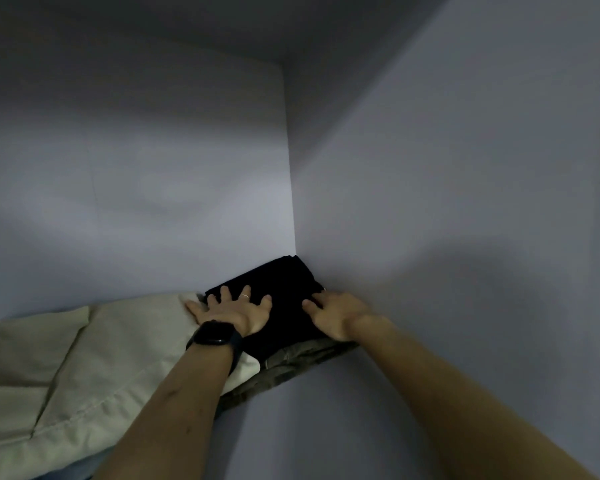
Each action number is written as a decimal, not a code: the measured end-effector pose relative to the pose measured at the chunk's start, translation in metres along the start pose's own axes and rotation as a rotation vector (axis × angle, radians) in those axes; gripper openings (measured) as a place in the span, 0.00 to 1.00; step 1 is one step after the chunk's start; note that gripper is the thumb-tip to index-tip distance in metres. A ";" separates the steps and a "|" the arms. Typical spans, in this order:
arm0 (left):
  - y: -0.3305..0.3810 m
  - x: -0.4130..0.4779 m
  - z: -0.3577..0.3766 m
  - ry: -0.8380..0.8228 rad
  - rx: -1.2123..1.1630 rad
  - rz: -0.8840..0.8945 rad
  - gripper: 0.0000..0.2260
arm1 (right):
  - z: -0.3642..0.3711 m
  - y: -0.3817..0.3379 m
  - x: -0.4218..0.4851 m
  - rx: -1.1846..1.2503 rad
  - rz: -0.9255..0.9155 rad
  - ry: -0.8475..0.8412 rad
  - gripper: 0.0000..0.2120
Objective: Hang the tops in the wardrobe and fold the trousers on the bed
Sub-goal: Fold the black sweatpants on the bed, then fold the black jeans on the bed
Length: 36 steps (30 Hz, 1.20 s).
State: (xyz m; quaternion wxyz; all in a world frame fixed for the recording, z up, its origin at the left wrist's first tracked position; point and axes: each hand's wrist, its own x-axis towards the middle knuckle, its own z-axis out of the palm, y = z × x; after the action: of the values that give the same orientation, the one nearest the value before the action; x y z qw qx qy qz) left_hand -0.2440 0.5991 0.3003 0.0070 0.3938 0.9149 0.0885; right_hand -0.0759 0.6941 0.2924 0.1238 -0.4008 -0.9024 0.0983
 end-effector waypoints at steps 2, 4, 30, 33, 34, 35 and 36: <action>0.001 -0.003 -0.001 -0.001 0.000 0.006 0.33 | 0.002 -0.002 -0.007 -0.084 -0.021 0.087 0.27; 0.003 -0.003 -0.001 0.008 -0.010 0.004 0.33 | 0.008 0.003 -0.017 -0.132 -0.066 0.110 0.27; -0.033 -0.386 0.047 0.437 -0.049 0.051 0.21 | 0.029 0.019 -0.293 0.521 -0.480 0.331 0.19; -0.058 -0.474 0.076 0.608 -0.111 -0.074 0.18 | 0.053 0.004 -0.358 0.719 -0.626 0.398 0.14; -0.063 -0.501 0.088 0.633 -0.130 -0.116 0.17 | 0.060 0.000 -0.376 0.784 -0.680 0.398 0.13; -0.075 -0.542 0.103 0.621 -0.147 -0.213 0.17 | 0.075 -0.015 -0.402 0.854 -0.751 0.350 0.12; -0.081 -0.570 0.119 0.610 -0.166 -0.274 0.17 | 0.086 -0.021 -0.423 0.909 -0.796 0.297 0.13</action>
State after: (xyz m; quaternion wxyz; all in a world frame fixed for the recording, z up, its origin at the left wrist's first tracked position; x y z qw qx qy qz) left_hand 0.1006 0.1514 0.1375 -0.2230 0.2207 0.9090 0.2744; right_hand 0.1571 0.3576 0.1550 0.4334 0.0499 -0.8238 0.3620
